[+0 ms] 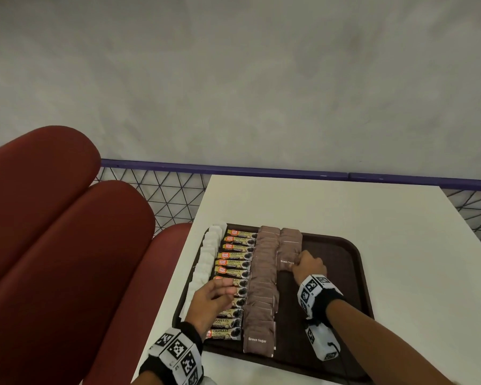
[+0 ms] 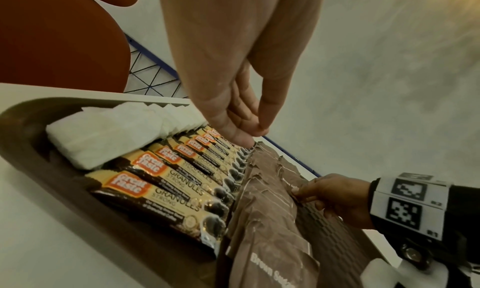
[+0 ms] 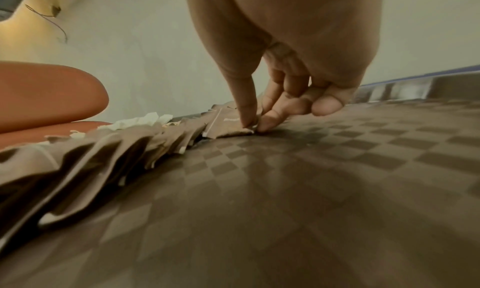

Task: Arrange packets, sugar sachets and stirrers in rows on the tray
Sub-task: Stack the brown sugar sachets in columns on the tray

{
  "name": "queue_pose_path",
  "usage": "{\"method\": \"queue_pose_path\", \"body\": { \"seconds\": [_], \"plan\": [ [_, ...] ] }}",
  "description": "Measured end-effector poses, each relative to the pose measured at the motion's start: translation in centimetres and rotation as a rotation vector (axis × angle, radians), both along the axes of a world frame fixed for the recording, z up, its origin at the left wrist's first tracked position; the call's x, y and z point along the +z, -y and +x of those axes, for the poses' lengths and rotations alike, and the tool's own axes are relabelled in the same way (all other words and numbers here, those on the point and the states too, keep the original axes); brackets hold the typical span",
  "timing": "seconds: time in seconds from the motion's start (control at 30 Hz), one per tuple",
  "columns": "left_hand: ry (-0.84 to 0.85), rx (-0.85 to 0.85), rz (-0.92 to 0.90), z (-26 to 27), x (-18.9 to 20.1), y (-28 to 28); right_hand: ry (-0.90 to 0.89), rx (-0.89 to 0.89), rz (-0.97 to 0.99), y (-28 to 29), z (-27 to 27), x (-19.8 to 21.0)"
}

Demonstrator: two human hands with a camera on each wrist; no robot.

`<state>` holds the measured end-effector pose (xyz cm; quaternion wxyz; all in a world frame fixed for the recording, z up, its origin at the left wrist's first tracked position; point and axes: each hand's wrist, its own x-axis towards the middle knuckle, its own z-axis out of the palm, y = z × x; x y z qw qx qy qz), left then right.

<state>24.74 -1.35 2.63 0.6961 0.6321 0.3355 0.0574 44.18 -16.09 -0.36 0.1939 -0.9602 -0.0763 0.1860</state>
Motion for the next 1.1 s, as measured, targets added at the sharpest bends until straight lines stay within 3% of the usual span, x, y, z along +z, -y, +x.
{"method": "queue_pose_path", "body": {
  "seconds": [0.13,0.27,0.57,0.8,0.9,1.1],
  "plan": [
    [-0.005,-0.050,0.007,-0.1,0.3,0.4,0.075,0.062,-0.058,-0.4,0.1,-0.6],
    [-0.044,-0.189,0.068,-0.5,0.5,1.2,0.103,0.014,-0.002,0.0,-0.2,-0.5],
    [-0.124,-0.716,0.196,-3.3,-0.5,7.5,0.166,0.075,0.207,6.0,-3.7,2.6],
    [-0.200,-1.102,0.534,-5.9,-1.4,11.6,0.132,0.184,0.216,14.8,-9.3,3.2],
    [-0.272,-1.209,0.613,-6.8,-1.4,13.2,0.056,0.208,0.159,18.3,-11.9,3.2],
    [-0.303,-1.255,0.883,-7.9,-2.0,15.8,-0.127,0.335,-0.130,22.6,-14.8,2.8]
  ]
}}
